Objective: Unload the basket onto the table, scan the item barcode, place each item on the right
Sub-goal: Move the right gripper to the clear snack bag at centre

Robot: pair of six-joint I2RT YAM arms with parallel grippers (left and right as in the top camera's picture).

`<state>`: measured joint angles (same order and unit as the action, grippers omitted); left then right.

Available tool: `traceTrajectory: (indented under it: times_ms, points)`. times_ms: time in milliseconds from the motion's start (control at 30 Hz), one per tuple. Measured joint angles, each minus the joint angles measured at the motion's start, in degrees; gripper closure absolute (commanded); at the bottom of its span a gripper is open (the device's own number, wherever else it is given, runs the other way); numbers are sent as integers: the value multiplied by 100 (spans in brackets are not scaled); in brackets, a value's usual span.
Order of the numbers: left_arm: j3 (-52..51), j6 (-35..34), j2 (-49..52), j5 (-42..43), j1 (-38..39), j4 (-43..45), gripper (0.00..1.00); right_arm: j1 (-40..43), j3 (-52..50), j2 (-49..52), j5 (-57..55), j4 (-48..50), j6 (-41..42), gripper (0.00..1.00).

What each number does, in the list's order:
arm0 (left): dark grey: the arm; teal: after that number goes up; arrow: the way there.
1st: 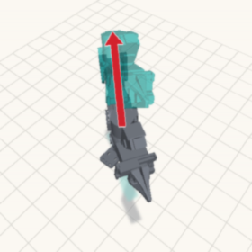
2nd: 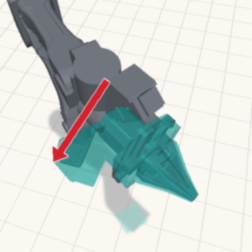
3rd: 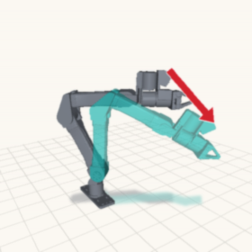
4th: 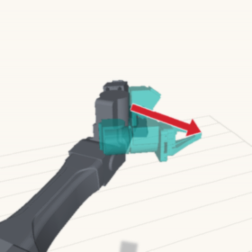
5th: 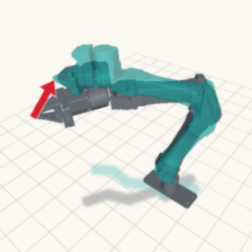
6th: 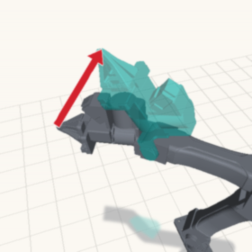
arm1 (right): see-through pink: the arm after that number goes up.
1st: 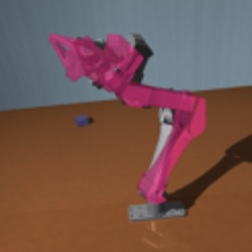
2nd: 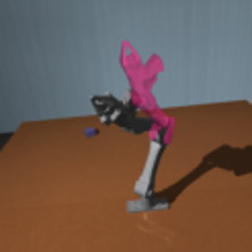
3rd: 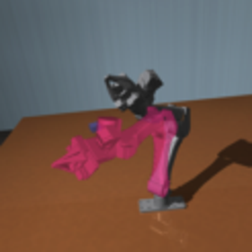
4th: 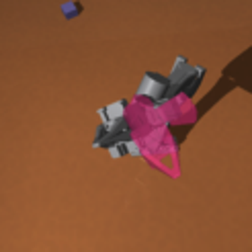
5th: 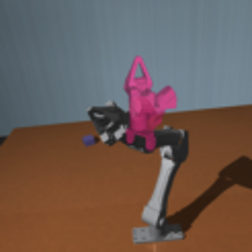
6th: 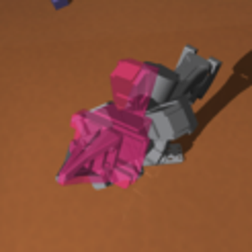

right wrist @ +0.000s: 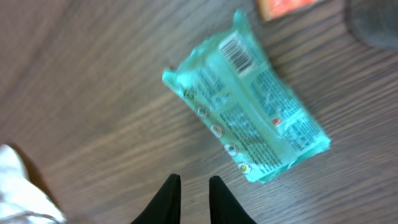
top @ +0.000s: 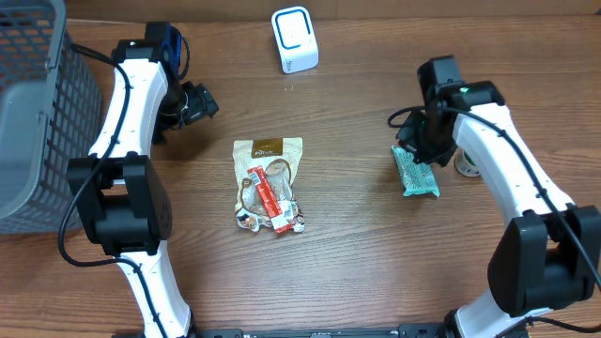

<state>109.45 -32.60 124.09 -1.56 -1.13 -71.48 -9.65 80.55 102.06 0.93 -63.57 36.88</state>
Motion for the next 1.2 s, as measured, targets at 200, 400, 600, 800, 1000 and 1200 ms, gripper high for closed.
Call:
traceTrajectory:
  times_ms: [200, 400, 600, 800, 1000, 1200]
  points:
    - [0, 0, 2, 0, 0, 0, 0, -376, -1137, 7, -9, 1182, -461, 89]
    - [0, 0, 0, 0, 0, -2, 0, -435, -1893, 22, -76, 2212, -649, 93]
    - [0, 0, 0, 0, 0, 0, 0, -275, -1912, 22, -603, 2094, -695, 92]
    - [0, 0, 0, 0, 0, 2, 0, -190, -1912, 22, -1080, 2009, -713, 89]
    - [0, 2, 0, 0, 0, 2, 0, -166, -1499, 33, 273, 1661, -1058, 82]
    - [0, 0, 2, 0, 0, 0, 0, -573, -1115, 33, 2175, 2127, -1600, 80]
